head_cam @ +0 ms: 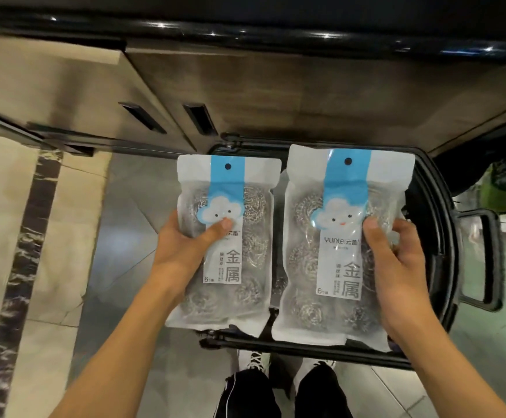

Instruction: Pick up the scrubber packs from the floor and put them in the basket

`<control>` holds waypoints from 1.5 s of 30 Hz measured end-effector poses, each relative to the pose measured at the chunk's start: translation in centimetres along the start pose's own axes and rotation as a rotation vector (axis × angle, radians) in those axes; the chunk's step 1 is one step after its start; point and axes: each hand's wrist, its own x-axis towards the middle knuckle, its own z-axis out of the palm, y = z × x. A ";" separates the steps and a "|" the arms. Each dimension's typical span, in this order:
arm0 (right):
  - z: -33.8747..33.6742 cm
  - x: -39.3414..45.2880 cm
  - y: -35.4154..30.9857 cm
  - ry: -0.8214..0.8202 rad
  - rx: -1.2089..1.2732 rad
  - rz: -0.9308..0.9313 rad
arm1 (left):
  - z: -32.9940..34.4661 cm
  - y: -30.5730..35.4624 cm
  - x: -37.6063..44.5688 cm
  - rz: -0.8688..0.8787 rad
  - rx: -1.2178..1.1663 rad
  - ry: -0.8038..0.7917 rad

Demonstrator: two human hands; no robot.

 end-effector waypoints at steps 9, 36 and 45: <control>-1.5 2.1 -0.8 0.051 -0.009 0.026 | 2.9 -1.6 2.7 0.023 0.073 -0.170; 2.8 2.9 -0.8 -0.107 -0.311 0.067 | -3.0 4.7 -3.4 1.032 1.035 0.028; 2.1 2.3 -0.5 -0.043 -1.243 -0.354 | -4.7 3.3 -3.1 0.937 1.236 0.046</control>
